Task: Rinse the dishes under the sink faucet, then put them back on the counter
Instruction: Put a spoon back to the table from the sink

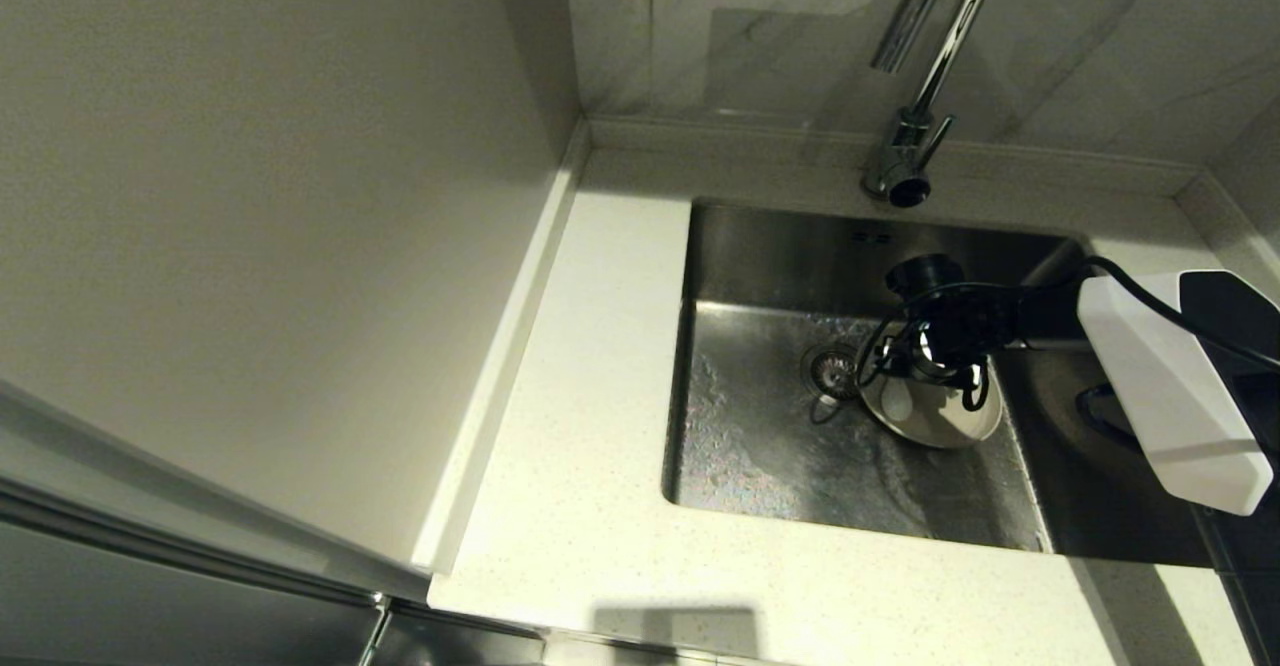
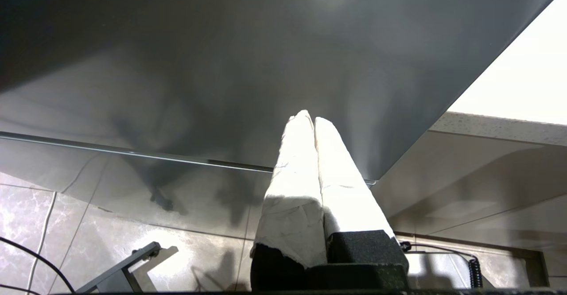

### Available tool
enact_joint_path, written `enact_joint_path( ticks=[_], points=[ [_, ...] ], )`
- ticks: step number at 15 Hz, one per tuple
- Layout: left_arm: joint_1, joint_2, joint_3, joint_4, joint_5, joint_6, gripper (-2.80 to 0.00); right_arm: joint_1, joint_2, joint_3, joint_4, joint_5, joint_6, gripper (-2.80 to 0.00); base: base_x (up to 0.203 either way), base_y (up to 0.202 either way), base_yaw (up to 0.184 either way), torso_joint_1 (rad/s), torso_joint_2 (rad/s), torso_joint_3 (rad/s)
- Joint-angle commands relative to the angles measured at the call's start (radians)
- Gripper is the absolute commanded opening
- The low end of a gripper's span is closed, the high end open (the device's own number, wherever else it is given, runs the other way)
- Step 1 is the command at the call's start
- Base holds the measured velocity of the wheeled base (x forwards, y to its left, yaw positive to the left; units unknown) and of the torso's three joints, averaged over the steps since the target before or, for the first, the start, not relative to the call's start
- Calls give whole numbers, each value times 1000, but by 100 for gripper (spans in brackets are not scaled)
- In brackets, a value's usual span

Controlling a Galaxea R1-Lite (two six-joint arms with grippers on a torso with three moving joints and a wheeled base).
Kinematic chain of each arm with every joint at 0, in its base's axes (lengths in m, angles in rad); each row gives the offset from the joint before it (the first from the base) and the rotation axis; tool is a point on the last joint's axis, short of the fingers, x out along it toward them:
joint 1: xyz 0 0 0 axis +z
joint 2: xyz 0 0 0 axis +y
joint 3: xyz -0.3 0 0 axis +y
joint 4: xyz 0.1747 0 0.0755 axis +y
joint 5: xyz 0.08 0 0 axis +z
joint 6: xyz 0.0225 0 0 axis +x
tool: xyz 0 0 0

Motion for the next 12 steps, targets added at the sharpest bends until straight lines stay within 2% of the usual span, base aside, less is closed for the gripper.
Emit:
enact_joint_path(
  ticks=[1, 12],
  points=[
    [0, -3, 0, 0, 0, -1, -280, -1, 9, 1, -2, -3, -14, 0, 0, 0, 0, 0, 0, 0],
    [0, -3, 0, 0, 0, -1, -280, 2, 51, 0, -6, -11, -26, 0, 0, 0, 0, 0, 0, 0]
  ],
)
